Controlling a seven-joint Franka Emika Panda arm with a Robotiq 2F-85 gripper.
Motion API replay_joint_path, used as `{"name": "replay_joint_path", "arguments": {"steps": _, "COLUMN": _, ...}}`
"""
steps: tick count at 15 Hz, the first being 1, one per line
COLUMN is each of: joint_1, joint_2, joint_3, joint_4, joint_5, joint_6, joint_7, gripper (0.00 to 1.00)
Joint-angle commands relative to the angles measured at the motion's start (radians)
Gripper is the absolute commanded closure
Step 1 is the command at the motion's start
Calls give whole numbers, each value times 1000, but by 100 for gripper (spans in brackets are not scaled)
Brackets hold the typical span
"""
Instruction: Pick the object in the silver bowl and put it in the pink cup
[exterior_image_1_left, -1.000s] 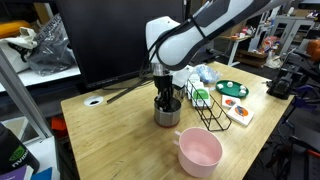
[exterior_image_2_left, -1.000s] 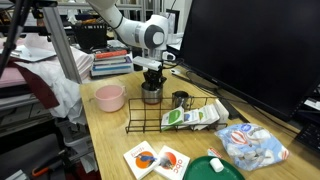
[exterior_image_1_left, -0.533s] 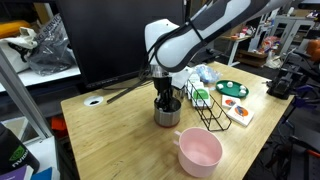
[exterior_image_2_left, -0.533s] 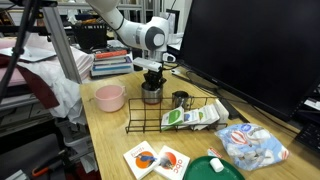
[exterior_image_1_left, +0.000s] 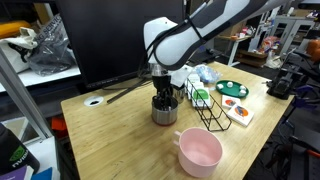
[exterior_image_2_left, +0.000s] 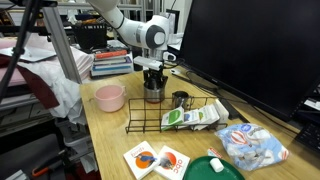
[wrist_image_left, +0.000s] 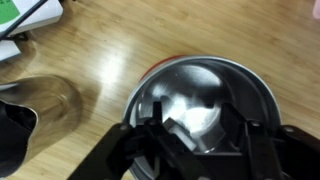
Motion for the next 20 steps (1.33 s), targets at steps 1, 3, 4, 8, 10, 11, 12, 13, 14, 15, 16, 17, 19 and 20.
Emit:
{"name": "replay_joint_path", "arguments": {"steps": 1, "joint_1": 10, "joint_2": 18, "joint_3": -9, "joint_4": 35, "joint_5": -11, "joint_6": -34, "joint_7": 1, "gripper": 6}}
{"name": "replay_joint_path", "arguments": {"steps": 3, "joint_1": 9, "joint_2": 21, "joint_3": -8, "joint_4": 38, "joint_5": -10, "joint_6": -38, "joint_7": 0, "gripper": 0}}
{"name": "replay_joint_path", "arguments": {"steps": 4, "joint_1": 9, "joint_2": 22, "joint_3": -7, "joint_4": 41, "joint_5": -9, "joint_6": -39, "joint_7": -1, "gripper": 4}}
{"name": "replay_joint_path", "arguments": {"steps": 8, "joint_1": 7, "joint_2": 31, "joint_3": -5, "joint_4": 58, "joint_5": -7, "joint_6": -42, "joint_7": -6, "gripper": 4}}
{"name": "replay_joint_path", "arguments": {"steps": 10, "joint_1": 4, "joint_2": 42, "joint_3": -3, "joint_4": 76, "joint_5": -3, "joint_6": -42, "joint_7": -12, "gripper": 4}}
{"name": "replay_joint_path", "arguments": {"steps": 11, "joint_1": 2, "joint_2": 49, "joint_3": -1, "joint_4": 87, "joint_5": 0, "joint_6": -42, "joint_7": -18, "gripper": 4}}
{"name": "replay_joint_path", "arguments": {"steps": 12, "joint_1": -3, "joint_2": 57, "joint_3": 4, "joint_4": 98, "joint_5": 7, "joint_6": -41, "joint_7": -26, "gripper": 4}}
{"name": "replay_joint_path", "arguments": {"steps": 13, "joint_1": -8, "joint_2": 63, "joint_3": 10, "joint_4": 106, "joint_5": 16, "joint_6": -39, "joint_7": -35, "gripper": 4}}
{"name": "replay_joint_path", "arguments": {"steps": 14, "joint_1": -10, "joint_2": 66, "joint_3": 13, "joint_4": 113, "joint_5": 21, "joint_6": -38, "joint_7": -38, "gripper": 4}}
{"name": "replay_joint_path", "arguments": {"steps": 15, "joint_1": -12, "joint_2": 69, "joint_3": 15, "joint_4": 120, "joint_5": 25, "joint_6": -37, "joint_7": -42, "gripper": 6}}
{"name": "replay_joint_path", "arguments": {"steps": 16, "joint_1": -12, "joint_2": 72, "joint_3": 15, "joint_4": 127, "joint_5": 26, "joint_6": -38, "joint_7": -43, "gripper": 6}}
{"name": "replay_joint_path", "arguments": {"steps": 17, "joint_1": -12, "joint_2": 75, "joint_3": 15, "joint_4": 131, "joint_5": 27, "joint_6": -39, "joint_7": -45, "gripper": 6}}
{"name": "replay_joint_path", "arguments": {"steps": 19, "joint_1": -12, "joint_2": 76, "joint_3": 15, "joint_4": 132, "joint_5": 27, "joint_6": -36, "joint_7": -50, "gripper": 4}}
{"name": "replay_joint_path", "arguments": {"steps": 20, "joint_1": -12, "joint_2": 76, "joint_3": 15, "joint_4": 132, "joint_5": 27, "joint_6": -36, "joint_7": -51, "gripper": 4}}
